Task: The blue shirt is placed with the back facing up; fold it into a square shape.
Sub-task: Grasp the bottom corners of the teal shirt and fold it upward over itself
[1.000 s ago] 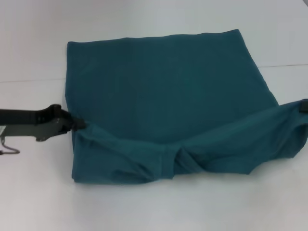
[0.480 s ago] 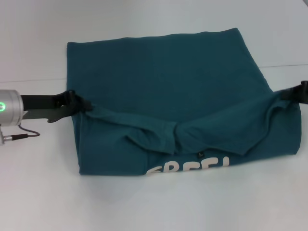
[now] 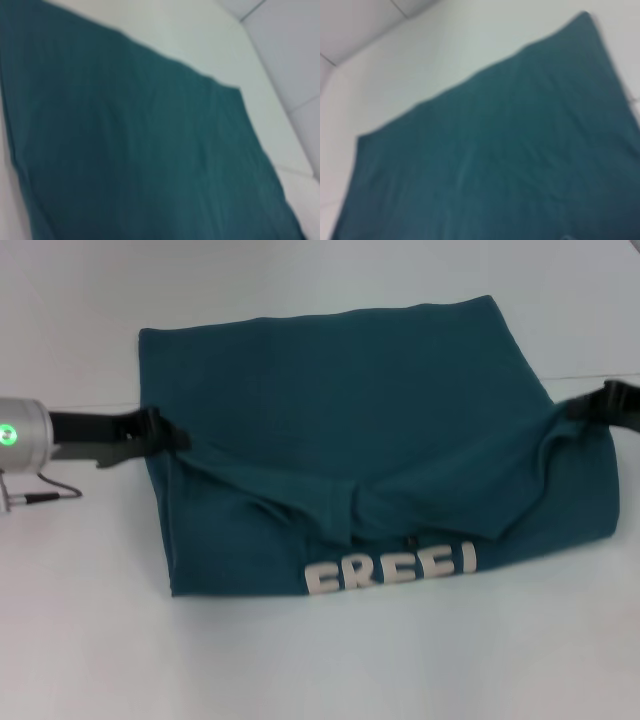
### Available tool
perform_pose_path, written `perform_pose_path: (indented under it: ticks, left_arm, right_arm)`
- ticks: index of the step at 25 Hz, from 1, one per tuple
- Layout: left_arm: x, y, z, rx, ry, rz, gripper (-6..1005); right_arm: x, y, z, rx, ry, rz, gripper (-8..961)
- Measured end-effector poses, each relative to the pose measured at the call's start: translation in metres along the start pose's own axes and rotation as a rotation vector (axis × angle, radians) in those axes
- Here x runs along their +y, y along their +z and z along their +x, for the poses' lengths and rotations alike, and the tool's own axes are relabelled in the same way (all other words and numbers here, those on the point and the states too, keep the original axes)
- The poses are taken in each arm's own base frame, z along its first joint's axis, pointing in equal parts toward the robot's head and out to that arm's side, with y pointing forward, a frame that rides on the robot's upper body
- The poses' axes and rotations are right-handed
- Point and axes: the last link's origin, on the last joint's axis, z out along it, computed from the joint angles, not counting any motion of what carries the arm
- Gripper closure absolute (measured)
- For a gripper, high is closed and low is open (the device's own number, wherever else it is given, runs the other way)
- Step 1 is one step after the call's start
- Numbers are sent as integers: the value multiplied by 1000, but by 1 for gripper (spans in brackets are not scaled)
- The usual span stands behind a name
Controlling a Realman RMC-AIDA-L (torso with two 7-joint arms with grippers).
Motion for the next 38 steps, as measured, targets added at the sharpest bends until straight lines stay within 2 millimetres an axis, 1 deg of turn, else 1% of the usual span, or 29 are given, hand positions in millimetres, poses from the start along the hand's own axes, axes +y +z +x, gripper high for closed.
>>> perform_pose_path:
  ticks: [4,7,10,11,12,14,17,20,25,28,33,38]
  left_arm:
    - [3,-8,16,51,2,0,998]
    - [5,-1,22,63,16,25,998]
    - [4,16,17,54,52,74,997]
    - [5,27,12,53,85,101,997]
    - [5,31,10,59,101,112,997]
    - [5,34,9,68,114,120,997]
    - [7,42,8,85,153,149,997]
    - [5,40,11,108,156,169,997]
    - [-2,30,18,156,121,186,998]
    - [-2,30,20,153,132,192,998]
    - [1,36,15,133,181,195,997]
    - [-2,36,13,128,200,201,994]
  right_arm:
    - [4,-9,-13,-71,31,-54,887]
    - [0,-8,-19,-120,42,-35,885]
    - [-2,7,-16,-131,22,32,883]
    - [-3,14,-14,-132,11,62,882]
    - [-5,23,-10,-131,0,95,881]
    - [-5,35,-6,-130,-18,140,880]
    - [-3,49,-5,-150,-52,197,878]
    - [1,54,-8,-176,-64,213,876]
    - [11,52,-24,-225,-79,201,873]
    - [16,55,-30,-242,-101,210,871]
    - [15,71,-20,-216,-153,266,868]
    - [9,73,-13,-216,-144,293,865]
